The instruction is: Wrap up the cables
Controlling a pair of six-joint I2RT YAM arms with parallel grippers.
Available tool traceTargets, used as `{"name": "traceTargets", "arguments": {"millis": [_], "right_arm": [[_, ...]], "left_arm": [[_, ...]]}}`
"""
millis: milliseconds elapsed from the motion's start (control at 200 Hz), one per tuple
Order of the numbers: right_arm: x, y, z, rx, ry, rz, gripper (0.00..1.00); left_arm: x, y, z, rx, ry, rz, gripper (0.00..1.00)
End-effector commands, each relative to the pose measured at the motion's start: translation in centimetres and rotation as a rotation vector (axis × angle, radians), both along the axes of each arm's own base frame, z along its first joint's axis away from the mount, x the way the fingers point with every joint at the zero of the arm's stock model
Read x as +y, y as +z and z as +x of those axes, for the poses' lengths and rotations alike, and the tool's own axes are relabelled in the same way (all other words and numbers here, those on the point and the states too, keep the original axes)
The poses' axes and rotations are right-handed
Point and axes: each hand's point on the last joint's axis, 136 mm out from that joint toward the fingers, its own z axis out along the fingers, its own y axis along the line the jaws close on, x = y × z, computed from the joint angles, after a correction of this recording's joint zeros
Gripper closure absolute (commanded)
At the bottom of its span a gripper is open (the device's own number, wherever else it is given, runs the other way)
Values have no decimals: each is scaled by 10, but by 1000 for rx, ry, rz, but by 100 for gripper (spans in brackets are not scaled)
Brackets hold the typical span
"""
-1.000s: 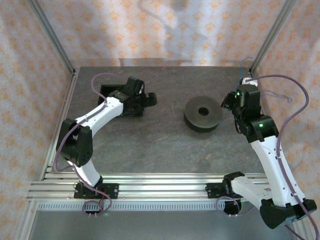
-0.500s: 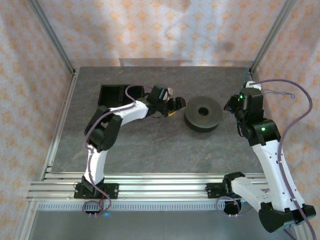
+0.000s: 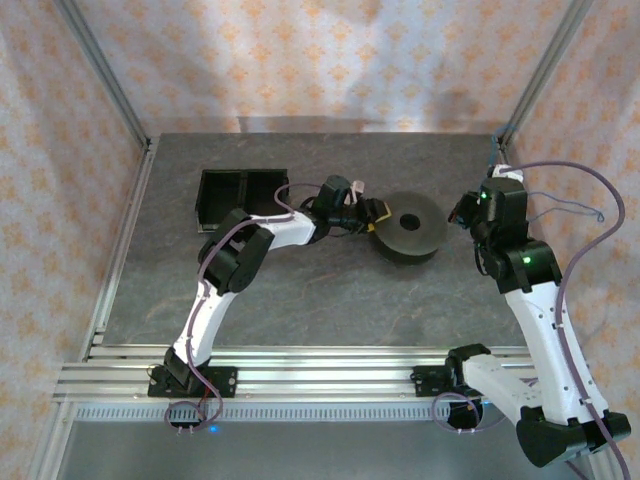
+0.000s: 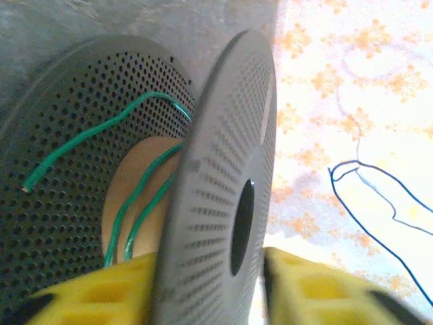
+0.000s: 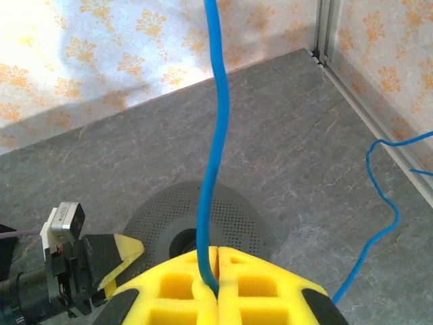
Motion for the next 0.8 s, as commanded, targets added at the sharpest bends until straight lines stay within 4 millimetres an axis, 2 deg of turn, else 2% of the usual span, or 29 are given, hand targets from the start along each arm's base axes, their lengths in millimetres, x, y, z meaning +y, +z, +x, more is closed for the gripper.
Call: {"name": "traceTargets", "arguments": {"millis": [0, 80, 265, 290, 360, 531, 641, 796], "right_arm": [[-2, 0, -3, -7, -9, 16, 100], [-2, -1, -3, -6, -10, 16, 100], [-3, 0, -5, -6, -10, 10, 100], [-3, 1, -5, -8, -10, 10, 100], [-3, 1, -5, -5, -9, 10, 100], [-1, -1, -4, -8, -4, 22, 100], [1, -4, -2, -5, 3, 39, 100], [6, -6, 1, 0, 17, 64, 100]], "left_arm": [[-11, 25, 0, -41, -14, -100, 84], [-9, 33, -1, -53, -13, -106, 100], [7, 70, -4, -146, -3, -28, 100], [12, 71, -6, -153, -4, 13, 100], [25, 89, -10, -219, -10, 135, 100], [70, 112, -22, -315, -24, 492, 100], [98, 118, -25, -357, -5, 683, 100], [126, 110, -26, -377, 11, 897, 100]]}}
